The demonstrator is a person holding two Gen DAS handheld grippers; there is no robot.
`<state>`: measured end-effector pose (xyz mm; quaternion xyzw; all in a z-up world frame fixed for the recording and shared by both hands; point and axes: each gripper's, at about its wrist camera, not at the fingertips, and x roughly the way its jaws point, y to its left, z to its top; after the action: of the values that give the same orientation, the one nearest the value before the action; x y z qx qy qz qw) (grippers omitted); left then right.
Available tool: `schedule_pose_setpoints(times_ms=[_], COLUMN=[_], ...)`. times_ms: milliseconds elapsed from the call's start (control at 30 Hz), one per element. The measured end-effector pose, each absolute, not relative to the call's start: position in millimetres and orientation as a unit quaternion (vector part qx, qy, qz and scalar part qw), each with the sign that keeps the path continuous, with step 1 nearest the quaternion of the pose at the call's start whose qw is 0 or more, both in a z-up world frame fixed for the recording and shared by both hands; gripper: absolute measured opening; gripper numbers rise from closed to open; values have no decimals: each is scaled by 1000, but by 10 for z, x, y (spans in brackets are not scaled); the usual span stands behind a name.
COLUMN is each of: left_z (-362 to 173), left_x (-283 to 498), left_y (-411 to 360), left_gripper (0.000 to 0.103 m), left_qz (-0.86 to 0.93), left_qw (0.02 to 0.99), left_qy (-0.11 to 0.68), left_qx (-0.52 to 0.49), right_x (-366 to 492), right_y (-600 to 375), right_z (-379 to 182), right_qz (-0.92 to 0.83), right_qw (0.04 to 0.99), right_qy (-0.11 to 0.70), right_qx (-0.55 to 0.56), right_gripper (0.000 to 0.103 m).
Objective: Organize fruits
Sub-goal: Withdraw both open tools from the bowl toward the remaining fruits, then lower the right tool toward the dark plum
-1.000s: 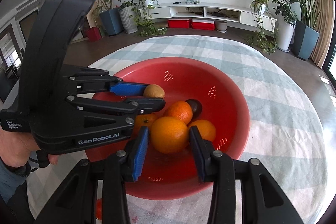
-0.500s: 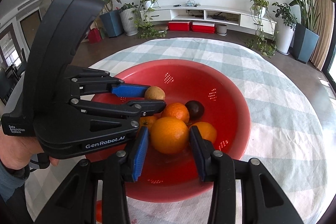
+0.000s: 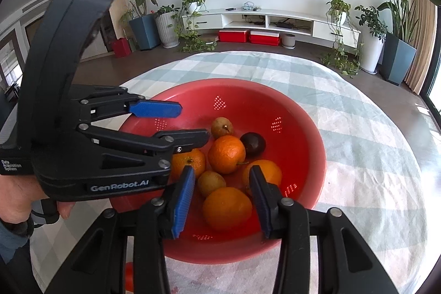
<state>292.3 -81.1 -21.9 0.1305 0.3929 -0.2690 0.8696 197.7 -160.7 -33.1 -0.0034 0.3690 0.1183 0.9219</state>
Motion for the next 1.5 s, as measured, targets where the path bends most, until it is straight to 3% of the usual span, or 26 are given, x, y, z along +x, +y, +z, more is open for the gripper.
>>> schedule_pose_setpoints(times_ms=[133,267,367,533,667,833,1033,1300,1500], left_z=[-75,90,197,219,145,125,28,-228,-337], left_x=[2768,2528,2298,1833,1490,1051,615,367,310], left_y=[-701,-536,-378,-186,-108,-124,-252,-156,-82], left_gripper=[62,71,91,96,102,103,103,103,103], left_qz=[-275,-271,-270,-280,-280,-286,-308,-303,-299], left_qw=[876,888,896,896,894,894,883,875,869], left_qy=[378,359,344,338,345,341,349,376,393], left_qx=[117,101,82,70,60,55,66,42,33], right_x=[1916,1840,1711,1420,1170,781,397,96,99], right_y=[-1634,-1690,-1713,-1790,-1867,-1985,-2021,-1729,-1548], right_z=[-285,-221,-118,62,113,120,-45,-303,-405], right_qz=[118,120,126,126,123,113,104,116,125], right_qw=[927,932,940,953,955,955,945,933,923], right_qy=[357,341,315,271,264,257,280,330,360], right_qx=[0,14,21,38,59,95,129,89,61], right_gripper=[56,58,62,78,82,89,91,91,80])
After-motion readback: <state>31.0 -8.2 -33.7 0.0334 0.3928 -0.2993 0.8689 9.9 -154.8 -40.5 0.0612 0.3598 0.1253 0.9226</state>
